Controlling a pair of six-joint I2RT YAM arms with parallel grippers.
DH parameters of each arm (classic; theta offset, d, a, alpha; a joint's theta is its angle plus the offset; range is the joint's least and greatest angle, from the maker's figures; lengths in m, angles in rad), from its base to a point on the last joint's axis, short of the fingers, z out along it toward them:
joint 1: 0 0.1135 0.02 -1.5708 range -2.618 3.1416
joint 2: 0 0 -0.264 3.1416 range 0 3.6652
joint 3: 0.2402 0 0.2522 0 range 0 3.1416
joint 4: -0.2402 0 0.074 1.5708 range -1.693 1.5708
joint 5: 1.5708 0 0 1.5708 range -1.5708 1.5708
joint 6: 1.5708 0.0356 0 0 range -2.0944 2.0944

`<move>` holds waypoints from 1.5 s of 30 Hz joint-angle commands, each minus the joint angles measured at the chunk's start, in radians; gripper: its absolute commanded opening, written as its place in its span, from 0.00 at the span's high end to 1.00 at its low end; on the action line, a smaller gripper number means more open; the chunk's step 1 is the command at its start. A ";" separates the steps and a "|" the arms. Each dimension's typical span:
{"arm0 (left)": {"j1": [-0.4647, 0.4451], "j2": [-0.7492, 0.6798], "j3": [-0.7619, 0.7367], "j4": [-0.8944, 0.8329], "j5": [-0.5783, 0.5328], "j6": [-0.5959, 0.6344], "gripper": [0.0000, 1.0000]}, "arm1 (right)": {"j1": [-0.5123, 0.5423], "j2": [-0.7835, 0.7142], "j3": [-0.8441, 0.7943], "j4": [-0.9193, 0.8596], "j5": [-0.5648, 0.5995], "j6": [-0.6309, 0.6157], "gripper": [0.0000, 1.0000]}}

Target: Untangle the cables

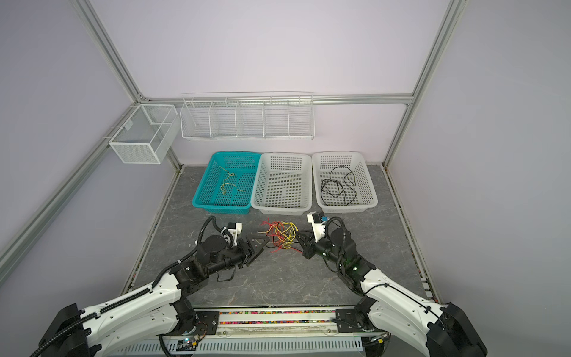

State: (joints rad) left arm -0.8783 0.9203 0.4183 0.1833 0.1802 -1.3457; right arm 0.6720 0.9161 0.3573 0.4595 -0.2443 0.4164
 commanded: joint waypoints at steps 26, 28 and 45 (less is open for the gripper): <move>-0.005 -0.240 0.144 -0.355 -0.127 0.122 1.00 | 0.002 0.016 0.042 -0.104 0.142 0.013 0.93; -0.002 -0.291 0.195 -0.457 -0.145 0.153 1.00 | 0.003 0.036 0.057 -0.141 0.183 0.024 0.93; 0.002 -0.266 0.858 -0.891 -0.163 0.372 1.00 | -0.005 0.364 0.235 -0.382 0.251 0.042 0.93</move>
State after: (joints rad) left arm -0.8806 0.6186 1.1893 -0.6125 0.0257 -1.0401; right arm 0.6716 1.2549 0.5648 0.1158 0.0036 0.4492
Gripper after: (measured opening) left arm 0.048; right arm 0.071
